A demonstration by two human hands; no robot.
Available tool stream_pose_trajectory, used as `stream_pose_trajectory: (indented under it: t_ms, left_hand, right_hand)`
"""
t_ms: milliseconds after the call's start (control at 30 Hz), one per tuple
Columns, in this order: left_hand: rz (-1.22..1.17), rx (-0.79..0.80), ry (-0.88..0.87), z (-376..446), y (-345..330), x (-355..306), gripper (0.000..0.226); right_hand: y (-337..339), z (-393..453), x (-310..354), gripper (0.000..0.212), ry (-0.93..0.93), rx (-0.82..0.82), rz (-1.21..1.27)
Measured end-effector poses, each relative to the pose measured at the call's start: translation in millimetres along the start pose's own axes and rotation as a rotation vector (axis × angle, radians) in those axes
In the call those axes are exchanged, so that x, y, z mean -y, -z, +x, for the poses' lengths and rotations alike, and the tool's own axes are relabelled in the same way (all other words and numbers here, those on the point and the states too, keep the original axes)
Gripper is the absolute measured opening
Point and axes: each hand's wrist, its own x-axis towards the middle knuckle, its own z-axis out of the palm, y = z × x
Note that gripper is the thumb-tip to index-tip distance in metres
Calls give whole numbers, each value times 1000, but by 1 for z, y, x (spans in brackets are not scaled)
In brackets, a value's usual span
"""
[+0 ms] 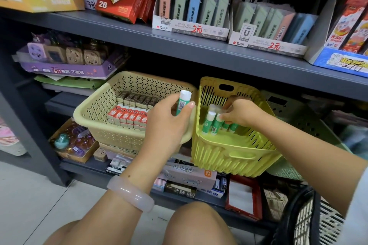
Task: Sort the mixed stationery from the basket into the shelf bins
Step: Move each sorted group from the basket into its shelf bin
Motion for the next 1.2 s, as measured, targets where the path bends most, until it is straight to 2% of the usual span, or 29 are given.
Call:
stream_pose_trajectory:
  t_ms: [67, 133, 200, 233, 333, 433, 467, 533, 600, 667, 733, 867, 900, 1000, 1200]
  left_hand:
    - [4, -34, -22, 1, 0, 0, 8]
    - [37, -69, -46, 1, 0, -2, 9]
    - [52, -112, -46, 2, 0, -4, 19]
    - [7, -133, -22, 3, 0, -5, 19]
    - [-287, -183, 86, 4, 0, -9, 10]
    - [-625, -170, 201, 1, -3, -11, 13]
    - [-672, -159, 224, -1, -4, -12, 14]
    - [-582, -142, 223, -3, -8, -11, 16]
    - [-282, -94, 157, -2, -11, -8, 14]
    - [-36, -29, 76, -3, -14, -5, 11]
    - [73, 27, 34, -3, -16, -2, 11]
    - [170, 85, 31, -4, -19, 1, 12]
    - [175, 90, 33, -4, -19, 1, 11]
    - [171, 102, 22, -4, -18, 1, 11]
    - [208, 115, -6, -4, -16, 2, 11]
  right_hand:
    - [8, -7, 1, 27, 36, -78, -14]
    - [16, -18, 7, 16, 116, -111, 200]
    - [22, -35, 16, 10, 193, 43, 630]
    - [24, -43, 20, 7, 240, 143, 765]
    - [21, -56, 27, 13, 347, 313, 841]
    - [15, -59, 32, 18, 380, 287, 913]
    - [14, -59, 33, 16, 384, 252, 965]
    - [14, -59, 30, 10, 377, 186, 1071]
    - [17, -56, 21, 8, 340, 98, 1111]
    - [21, -51, 8, 10, 267, -11, 1086]
    - [24, -44, -8, 15, 186, -100, 925]
    - [17, -25, -29, 25, 37, -84, 202]
    - [12, -20, -30, 30, 17, -73, 87]
    - [1, -8, -28, 39, -14, -62, -27]
    - [-5, -1, -21, 33, -17, 9, -42]
